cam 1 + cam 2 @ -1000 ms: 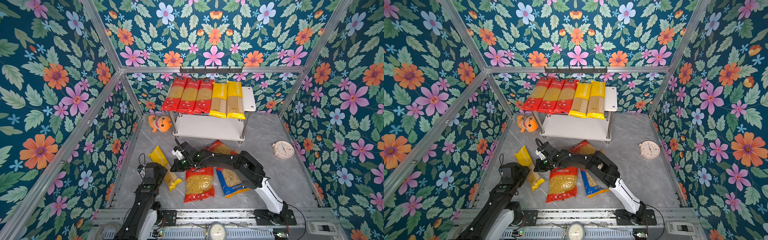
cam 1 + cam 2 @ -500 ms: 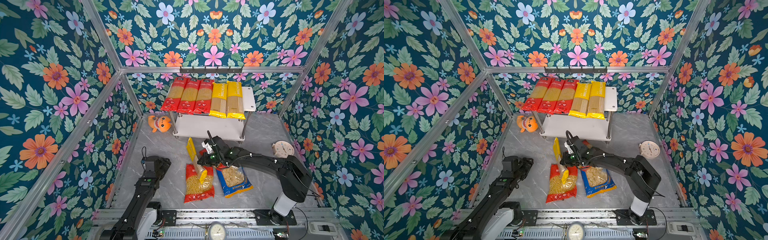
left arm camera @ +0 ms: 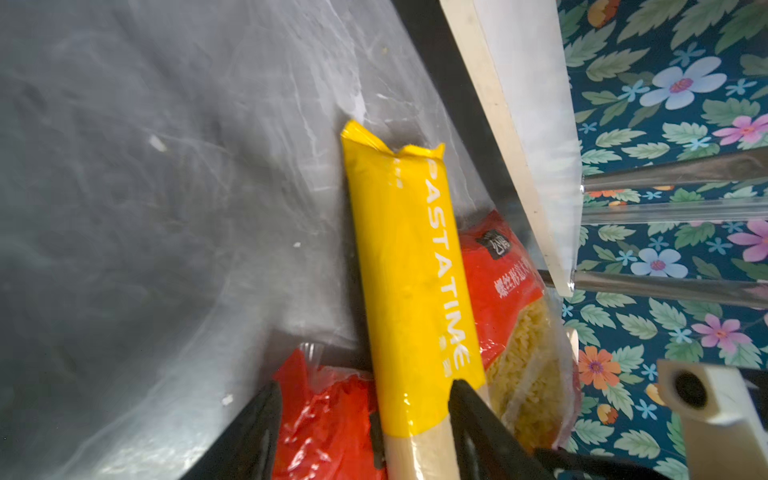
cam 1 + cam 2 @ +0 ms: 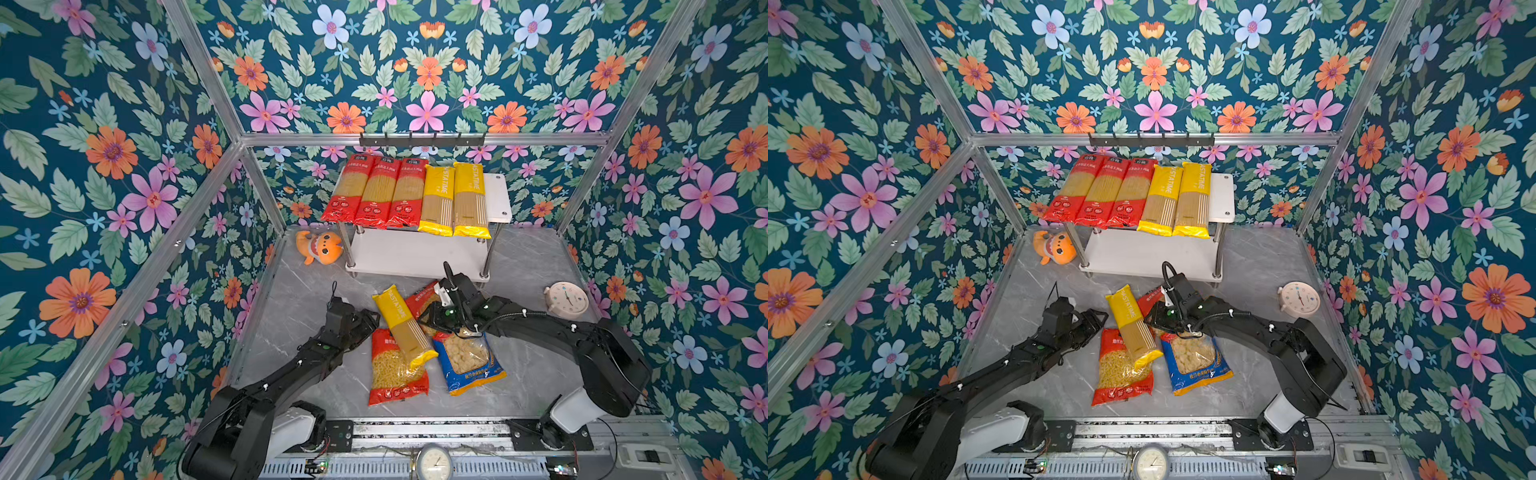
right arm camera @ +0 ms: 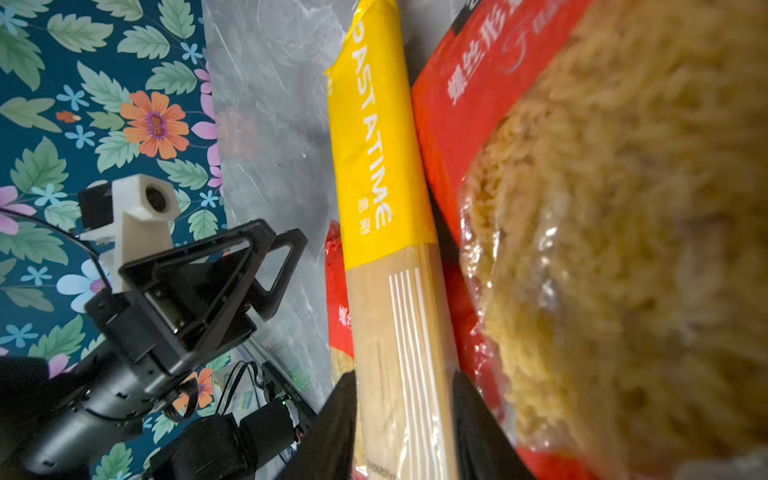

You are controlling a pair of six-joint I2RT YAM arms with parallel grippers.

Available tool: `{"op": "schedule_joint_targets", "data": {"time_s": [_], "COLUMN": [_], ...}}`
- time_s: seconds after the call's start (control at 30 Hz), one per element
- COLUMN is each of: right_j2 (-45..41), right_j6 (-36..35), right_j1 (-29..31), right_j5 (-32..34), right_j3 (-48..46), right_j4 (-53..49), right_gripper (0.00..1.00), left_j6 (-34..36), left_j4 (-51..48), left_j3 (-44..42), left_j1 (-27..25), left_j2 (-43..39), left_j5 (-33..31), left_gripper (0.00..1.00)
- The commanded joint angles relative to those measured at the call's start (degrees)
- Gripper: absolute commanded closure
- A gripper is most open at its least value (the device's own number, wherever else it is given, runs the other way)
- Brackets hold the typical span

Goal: Place and organize the pasta boxes and bags onto the shelf
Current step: 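Lift the pack with the right gripper while the left gripper grasps its upper end, then raise the pack upright toward the upper shelf with both grippers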

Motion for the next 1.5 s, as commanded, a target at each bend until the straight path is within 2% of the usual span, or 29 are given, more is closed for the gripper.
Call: {"op": "schedule_joint_targets", "data": {"time_s": [0.0, 0.23, 0.43, 0.63, 0.73, 0.83, 0.97, 1.1, 1.33, 1.47], "right_j2": [2.2, 11.87, 17.44, 17.43, 16.2, 14.99, 11.91, 8.11, -1.72, -6.43], "right_j6": [-4.67, -8.1, -7.85, -7.31, -6.78, -4.31, -0.17, 0.54, -6.95, -11.55], "right_j1": [-0.76, -1.38, -1.01, -0.96, -1.24, -1.2, -1.21, -1.25, -1.21, -1.24], "right_j5": [-0.61, -1.38, -3.01, -11.09, -15.0, -17.64, -18.01, -16.5, -10.24, -10.72], "right_j3": [3.27, 8.23, 10.3, 10.58, 10.09, 8.4, 4.52, 1.5, -3.67, -7.2], "right_j4": [-1.6, -2.28, -1.52, 1.74, 3.77, 7.47, 13.7, 17.15, 21.83, 29.21], "right_gripper": [0.57, 0.54, 0.51, 0.66, 0.76, 0.86, 0.97, 1.0, 1.0, 1.0], "left_j6": [2.54, 1.92, 1.67, 1.89, 2.34, 2.84, 3.42, 3.78, 4.61, 6.17], "left_j4": [4.17, 7.9, 11.4, 18.82, 19.37, 18.77, 17.14, 14.53, 8.74, 10.52], "left_j3": [0.89, -0.94, -0.8, -0.17, 0.66, 0.81, 0.53, 0.16, 3.03, 4.67], "left_j1": [-0.67, -1.48, -1.7, -2.25, -2.48, -2.44, -2.38, -1.72, 3.37, 4.92], "left_j2": [1.7, 5.77, 8.84, 12.72, 13.72, 13.39, 10.75, 6.54, -0.77, -4.21], "left_j5": [2.56, 3.23, 3.53, 7.36, 8.96, 9.35, 8.83, 7.64, 10.73, 14.47], "left_gripper": [0.35, 0.4, 0.43, 0.56, 0.61, 0.62, 0.62, 0.58, 0.47, 0.4]}}
